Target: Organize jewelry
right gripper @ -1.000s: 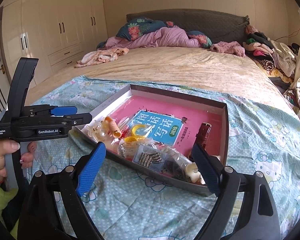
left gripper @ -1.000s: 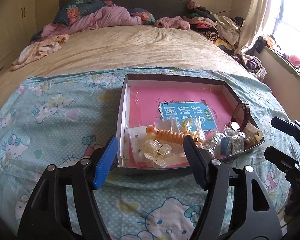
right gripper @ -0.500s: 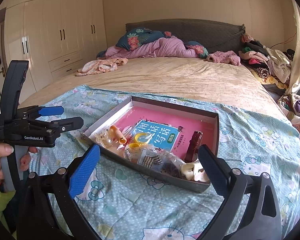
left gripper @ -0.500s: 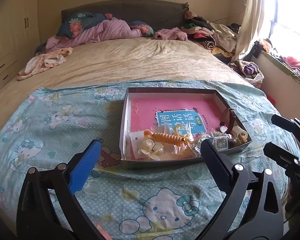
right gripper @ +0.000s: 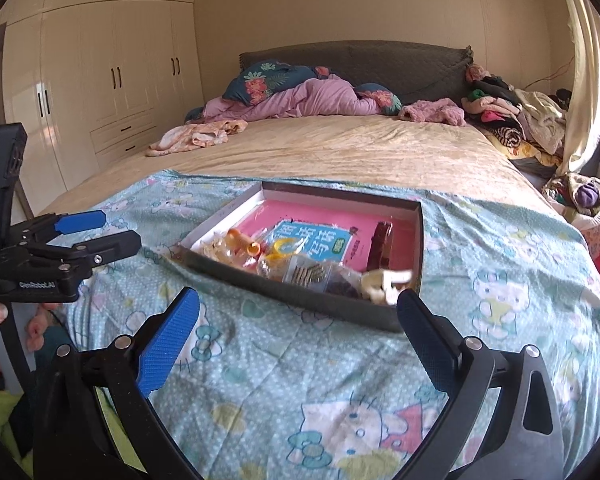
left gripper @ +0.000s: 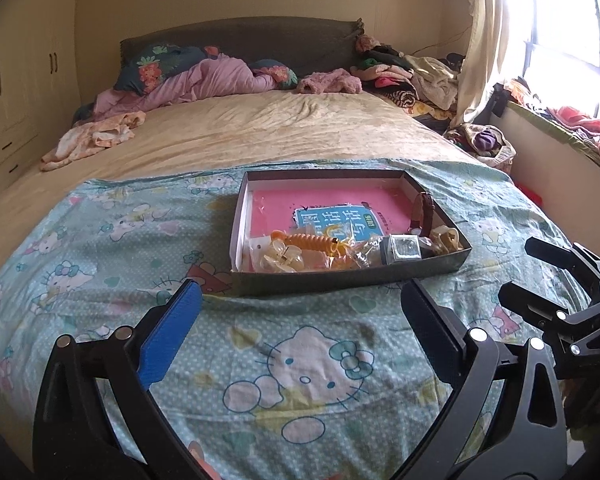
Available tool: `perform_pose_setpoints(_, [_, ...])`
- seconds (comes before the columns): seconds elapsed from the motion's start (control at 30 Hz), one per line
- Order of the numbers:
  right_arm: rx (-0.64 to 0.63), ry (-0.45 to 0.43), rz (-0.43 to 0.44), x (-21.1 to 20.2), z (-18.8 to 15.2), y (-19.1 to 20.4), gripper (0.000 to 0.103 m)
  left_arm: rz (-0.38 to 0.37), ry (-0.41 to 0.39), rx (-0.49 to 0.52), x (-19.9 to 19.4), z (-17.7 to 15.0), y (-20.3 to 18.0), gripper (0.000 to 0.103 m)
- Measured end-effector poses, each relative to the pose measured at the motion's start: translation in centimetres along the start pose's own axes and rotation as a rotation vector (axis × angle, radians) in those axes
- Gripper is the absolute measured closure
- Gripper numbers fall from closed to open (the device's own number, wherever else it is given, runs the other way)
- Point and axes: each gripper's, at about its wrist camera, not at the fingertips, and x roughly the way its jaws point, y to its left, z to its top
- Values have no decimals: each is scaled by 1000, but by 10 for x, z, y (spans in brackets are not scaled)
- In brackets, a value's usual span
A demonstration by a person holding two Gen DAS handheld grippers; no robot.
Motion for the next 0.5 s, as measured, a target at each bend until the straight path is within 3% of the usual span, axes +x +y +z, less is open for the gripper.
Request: perform_pose_setpoints(0.5, [52,63,-29,0,-28,-3,5,-25,10,-28,-7,-18,-5,10])
